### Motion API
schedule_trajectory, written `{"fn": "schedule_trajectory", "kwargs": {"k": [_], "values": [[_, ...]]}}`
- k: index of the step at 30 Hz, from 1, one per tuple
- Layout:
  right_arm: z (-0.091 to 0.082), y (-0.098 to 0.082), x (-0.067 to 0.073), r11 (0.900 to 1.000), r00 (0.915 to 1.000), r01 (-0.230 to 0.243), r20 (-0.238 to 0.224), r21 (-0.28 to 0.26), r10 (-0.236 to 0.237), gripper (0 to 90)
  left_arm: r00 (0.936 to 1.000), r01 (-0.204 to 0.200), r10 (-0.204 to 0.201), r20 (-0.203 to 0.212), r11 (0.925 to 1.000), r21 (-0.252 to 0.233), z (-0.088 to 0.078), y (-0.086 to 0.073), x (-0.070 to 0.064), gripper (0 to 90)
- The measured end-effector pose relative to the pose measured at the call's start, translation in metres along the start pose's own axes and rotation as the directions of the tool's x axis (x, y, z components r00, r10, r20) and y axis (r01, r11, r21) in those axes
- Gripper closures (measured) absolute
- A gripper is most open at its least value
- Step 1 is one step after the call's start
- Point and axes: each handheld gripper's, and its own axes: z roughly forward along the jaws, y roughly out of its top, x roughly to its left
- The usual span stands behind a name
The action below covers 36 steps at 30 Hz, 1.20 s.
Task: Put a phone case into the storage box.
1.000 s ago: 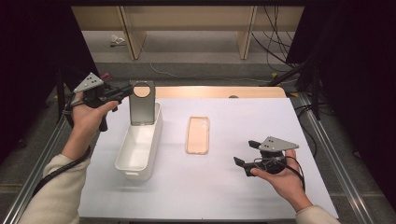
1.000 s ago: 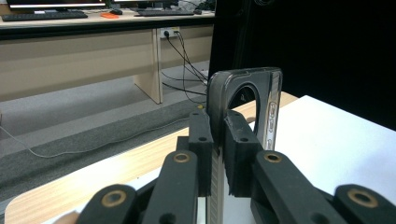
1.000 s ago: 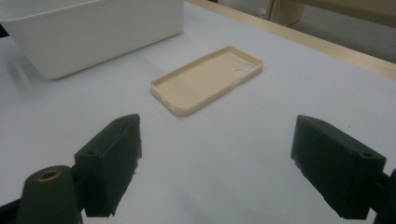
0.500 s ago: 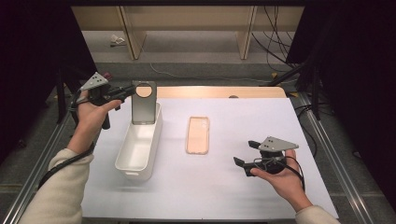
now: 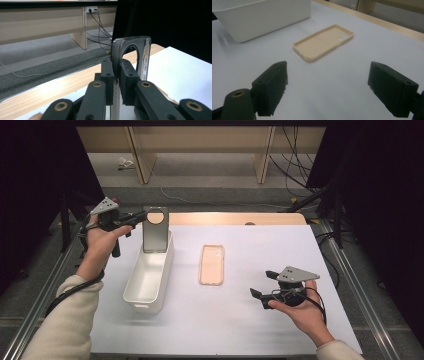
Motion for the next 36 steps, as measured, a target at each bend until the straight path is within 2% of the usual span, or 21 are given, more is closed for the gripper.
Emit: {"fn": "schedule_trajectory", "kwargs": {"k": [18, 36], "values": [[0.000, 0.000, 0.000, 1.000, 1.0000, -0.003, 0.000, 0.002, 0.003, 17.0, 0.9996, 0.018, -0.017, -0.021, 0.9994, 0.029, 0.012, -0.009, 0.011, 82.3], [0.000, 0.000, 0.000, 1.000, 1.0000, -0.004, -0.001, 0.000, 0.004, 17.0, 0.9997, 0.006, -0.005, -0.023, 0.9986, 0.052, 0.023, -0.009, 0.015, 82.3]]}}
